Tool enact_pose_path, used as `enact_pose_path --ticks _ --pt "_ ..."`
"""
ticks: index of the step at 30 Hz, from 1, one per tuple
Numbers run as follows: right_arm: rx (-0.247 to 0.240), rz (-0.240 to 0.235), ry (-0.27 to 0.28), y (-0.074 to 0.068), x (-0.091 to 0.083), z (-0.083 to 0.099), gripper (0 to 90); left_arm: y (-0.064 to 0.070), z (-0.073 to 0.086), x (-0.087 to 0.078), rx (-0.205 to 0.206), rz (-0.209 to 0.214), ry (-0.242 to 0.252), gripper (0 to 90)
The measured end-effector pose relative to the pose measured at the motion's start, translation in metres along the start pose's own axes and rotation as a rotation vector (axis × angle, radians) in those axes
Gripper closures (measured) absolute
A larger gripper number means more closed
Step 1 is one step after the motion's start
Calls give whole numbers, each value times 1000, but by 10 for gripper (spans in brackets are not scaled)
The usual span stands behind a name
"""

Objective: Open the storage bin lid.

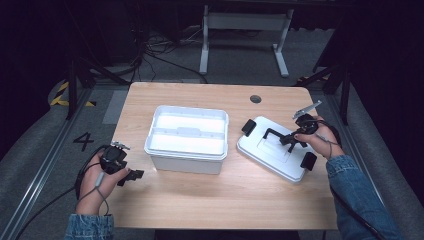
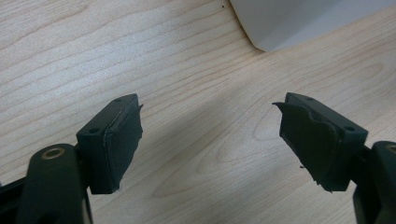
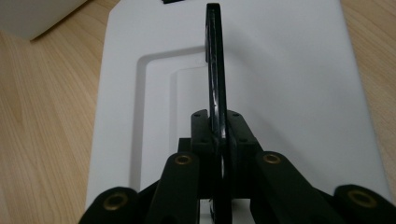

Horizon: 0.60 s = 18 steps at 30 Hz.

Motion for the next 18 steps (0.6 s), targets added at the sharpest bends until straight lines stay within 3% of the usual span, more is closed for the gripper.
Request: enact_pose_path --ticks 6,10,14,18 --pt "23 27 8 7 0 0 751 0 -1 -1 7 1 0 218" --pt "26 63 28 13 -1 -2 637 -1 -2 0 11 -2 -1 217" --pt "30 76 55 13 -9 -6 559 0 -3 0 13 4 -3 216" --pt "25 91 69 11 -19 -8 536 1 -6 1 13 10 1 215"
Point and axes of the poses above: each handheld gripper's, and its own axes: x roughly forward along the jaws, z roughly out of its underside, y roughly to its right, the point moved 10 cm from there along x, roughly forward along the jaws, and after that the axes turned 13 degrees about z, right-handed, at the moved point
